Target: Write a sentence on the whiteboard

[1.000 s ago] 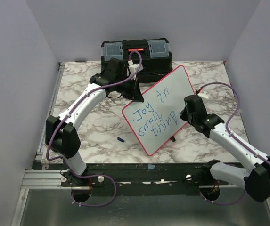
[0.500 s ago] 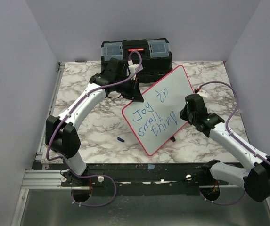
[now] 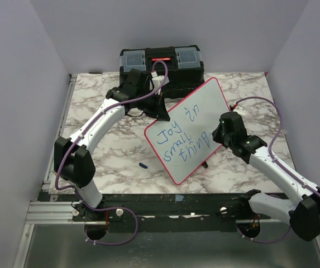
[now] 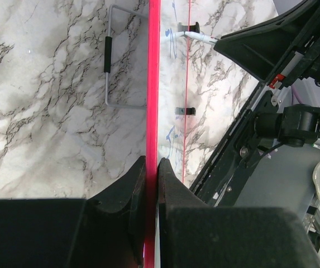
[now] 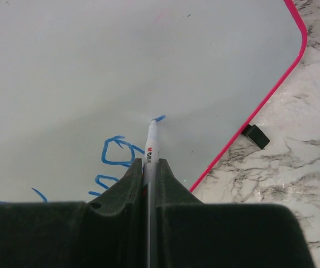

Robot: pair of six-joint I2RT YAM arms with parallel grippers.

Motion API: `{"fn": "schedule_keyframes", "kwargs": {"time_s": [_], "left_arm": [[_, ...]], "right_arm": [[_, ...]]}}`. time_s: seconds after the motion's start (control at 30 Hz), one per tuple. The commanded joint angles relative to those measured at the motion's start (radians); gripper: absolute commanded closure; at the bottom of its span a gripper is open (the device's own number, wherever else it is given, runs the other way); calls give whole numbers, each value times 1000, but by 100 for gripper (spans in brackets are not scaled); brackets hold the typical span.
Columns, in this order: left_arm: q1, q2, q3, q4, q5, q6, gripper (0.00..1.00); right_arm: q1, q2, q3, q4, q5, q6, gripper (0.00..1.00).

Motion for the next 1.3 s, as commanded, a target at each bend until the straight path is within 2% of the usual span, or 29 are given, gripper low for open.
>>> {"fn": "schedule_keyframes", "kwargs": {"time_s": [0.0, 0.37, 0.83, 1.27], "left_arm": [[-10, 7, 4, -14, -47, 71, 100], [-9, 6, 7, -10, -45, 69, 100], [-10, 1, -3, -7, -47, 73, 100], [-10, 4, -1, -2, -43, 77, 100]], "right_arm": [[3, -4, -33, 36, -114, 13, 99], [5, -23, -72, -6, -90, 28, 99], [4, 56, -29, -52, 12, 34, 99], [5, 23, -65, -8, -122, 14, 99]]}}
